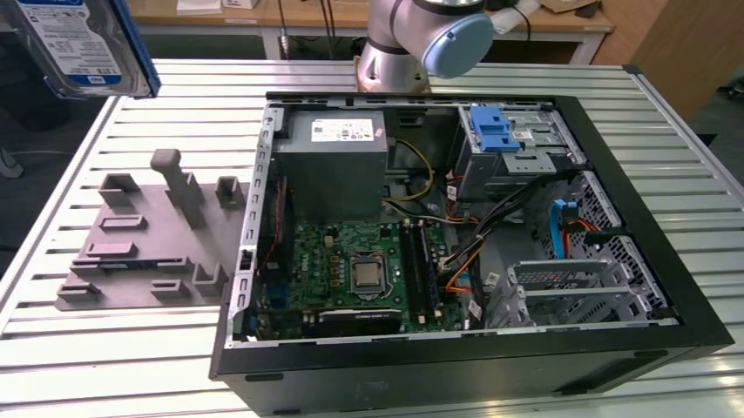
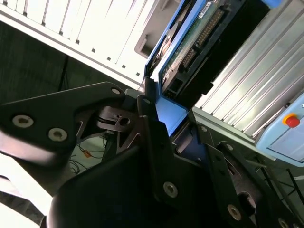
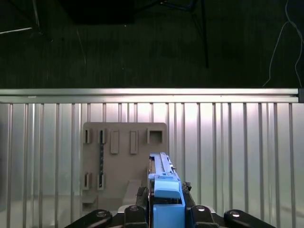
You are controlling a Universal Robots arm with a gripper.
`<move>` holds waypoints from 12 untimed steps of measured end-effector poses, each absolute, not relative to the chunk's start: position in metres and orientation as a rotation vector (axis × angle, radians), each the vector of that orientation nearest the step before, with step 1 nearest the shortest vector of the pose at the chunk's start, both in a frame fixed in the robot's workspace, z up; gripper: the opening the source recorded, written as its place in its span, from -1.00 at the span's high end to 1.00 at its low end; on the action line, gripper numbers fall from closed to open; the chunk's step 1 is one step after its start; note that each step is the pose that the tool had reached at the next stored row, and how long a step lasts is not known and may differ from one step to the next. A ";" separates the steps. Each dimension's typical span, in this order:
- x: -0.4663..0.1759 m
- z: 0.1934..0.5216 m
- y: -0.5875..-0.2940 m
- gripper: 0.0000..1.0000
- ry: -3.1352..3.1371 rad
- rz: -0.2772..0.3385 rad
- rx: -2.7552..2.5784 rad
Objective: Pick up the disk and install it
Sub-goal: 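Pick up the disk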
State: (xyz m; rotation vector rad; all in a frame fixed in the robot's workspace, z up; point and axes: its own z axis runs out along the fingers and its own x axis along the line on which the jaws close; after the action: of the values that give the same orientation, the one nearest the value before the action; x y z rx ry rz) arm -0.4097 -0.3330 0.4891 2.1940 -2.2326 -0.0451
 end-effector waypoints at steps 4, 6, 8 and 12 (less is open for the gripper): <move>-0.391 0.489 -0.333 0.27 -2.232 -0.045 2.194; -0.382 0.489 -0.333 0.27 -2.232 -0.045 2.194; -0.373 0.489 -0.333 0.27 -2.233 -0.045 2.194; -0.355 0.489 -0.333 0.27 -2.232 -0.045 2.194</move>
State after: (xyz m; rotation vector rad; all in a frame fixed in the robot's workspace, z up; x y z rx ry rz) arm -0.3548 -0.3330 0.4892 2.1940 -2.2324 -0.0452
